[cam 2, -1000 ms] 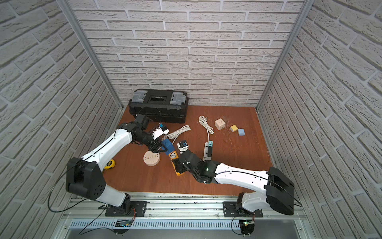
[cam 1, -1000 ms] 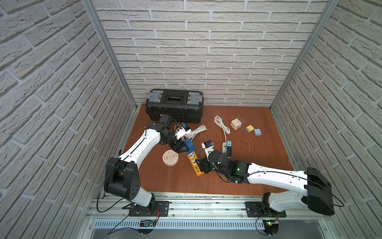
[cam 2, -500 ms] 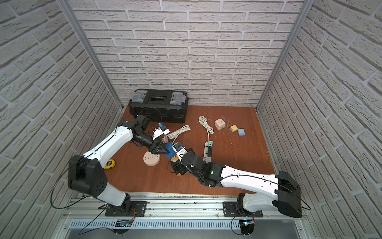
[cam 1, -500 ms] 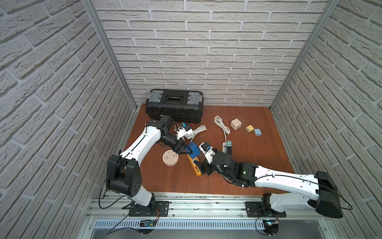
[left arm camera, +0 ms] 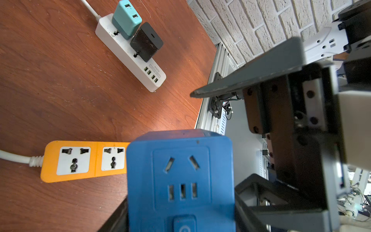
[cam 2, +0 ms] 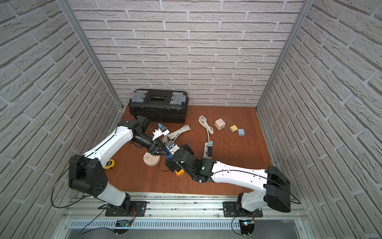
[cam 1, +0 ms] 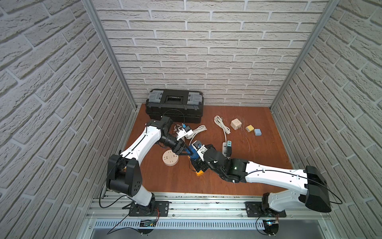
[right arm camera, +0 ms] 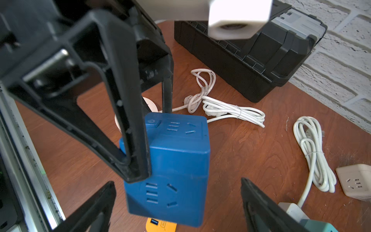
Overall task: Pull the plug off the socket
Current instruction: Place the plug at the center of the board.
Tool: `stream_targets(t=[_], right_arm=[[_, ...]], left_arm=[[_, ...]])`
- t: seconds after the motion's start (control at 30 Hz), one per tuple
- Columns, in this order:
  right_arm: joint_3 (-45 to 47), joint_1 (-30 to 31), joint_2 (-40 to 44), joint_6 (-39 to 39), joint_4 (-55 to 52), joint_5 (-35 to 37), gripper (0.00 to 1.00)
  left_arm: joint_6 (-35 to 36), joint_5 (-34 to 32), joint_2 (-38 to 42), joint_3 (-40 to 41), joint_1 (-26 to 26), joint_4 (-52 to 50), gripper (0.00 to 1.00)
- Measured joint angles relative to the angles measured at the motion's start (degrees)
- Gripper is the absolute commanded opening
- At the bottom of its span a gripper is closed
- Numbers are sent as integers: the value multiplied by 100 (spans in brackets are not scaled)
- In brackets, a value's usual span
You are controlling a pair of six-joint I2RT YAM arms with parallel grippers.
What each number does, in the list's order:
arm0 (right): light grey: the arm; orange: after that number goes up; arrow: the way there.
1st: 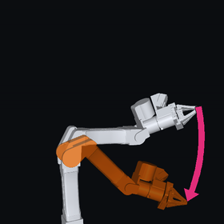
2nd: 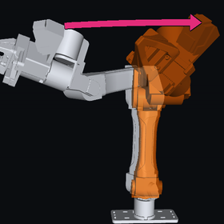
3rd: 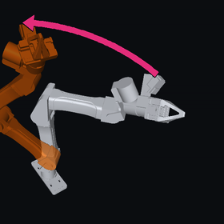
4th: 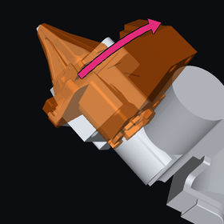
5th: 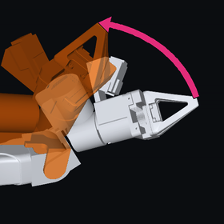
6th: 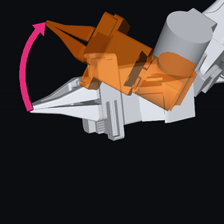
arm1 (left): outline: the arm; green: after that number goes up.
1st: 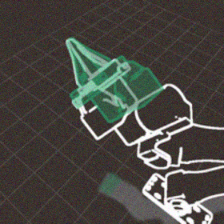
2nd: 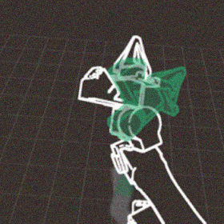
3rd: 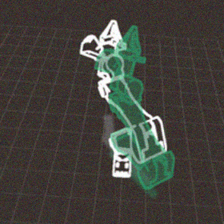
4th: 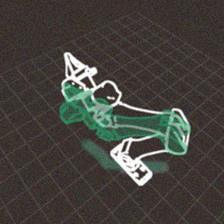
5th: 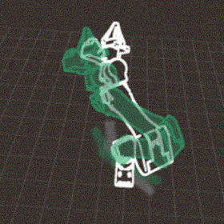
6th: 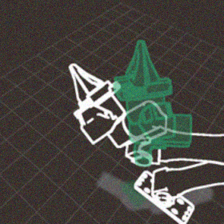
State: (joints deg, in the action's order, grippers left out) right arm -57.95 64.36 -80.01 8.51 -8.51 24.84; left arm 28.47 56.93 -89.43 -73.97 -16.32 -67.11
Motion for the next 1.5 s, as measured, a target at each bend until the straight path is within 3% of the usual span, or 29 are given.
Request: stream_targets(t=[0.27, 0.33, 0.43, 0.6, 0.67, 0.7, 0.77, 0.9, 1.1, 1.3, 1.5], right_arm=[[-205, 0, -328, -46, 17, 52, 95], [-240, 0, -402, -57, 52, 74, 90], [-282, 0, -492, -85, 63, 107, 74], [-297, 37, -533, -131, 140, 205, 24], [-297, 42, -533, -142, 144, 236, 6], [-297, 42, -533, -142, 144, 243, 3], [-297, 42, -533, -146, 140, 254, 3], [-284, 42, -516, -116, 94, 229, 3], [-87, 26, -214, 149, -173, 369, 3], [201, -243, 308, 562, -817, 592, 3], [245, -1508, 743, 1193, -1655, 603, 3]], left_arm=[[144, 127, -13, 0, 2, -140, 0], [184, 153, -13, 0, 2, -195, 0], [238, 168, -15, 0, 2, -236, 0], [184, 197, -17, 0, 4, -254, 0], [149, 203, -17, 0, 7, -251, 17], [138, 203, -17, 2, 7, -243, 28], [103, 201, -9, 15, 7, -212, 57], [2, 31, 103, 107, 7, -9, 98], [-306, -570, 715, 195, 170, 562, 98], [-861, -1486, 1276, 205, 667, 1370, 98], [-1375, -2002, 1969, 1036, 1147, 2306, 98]])
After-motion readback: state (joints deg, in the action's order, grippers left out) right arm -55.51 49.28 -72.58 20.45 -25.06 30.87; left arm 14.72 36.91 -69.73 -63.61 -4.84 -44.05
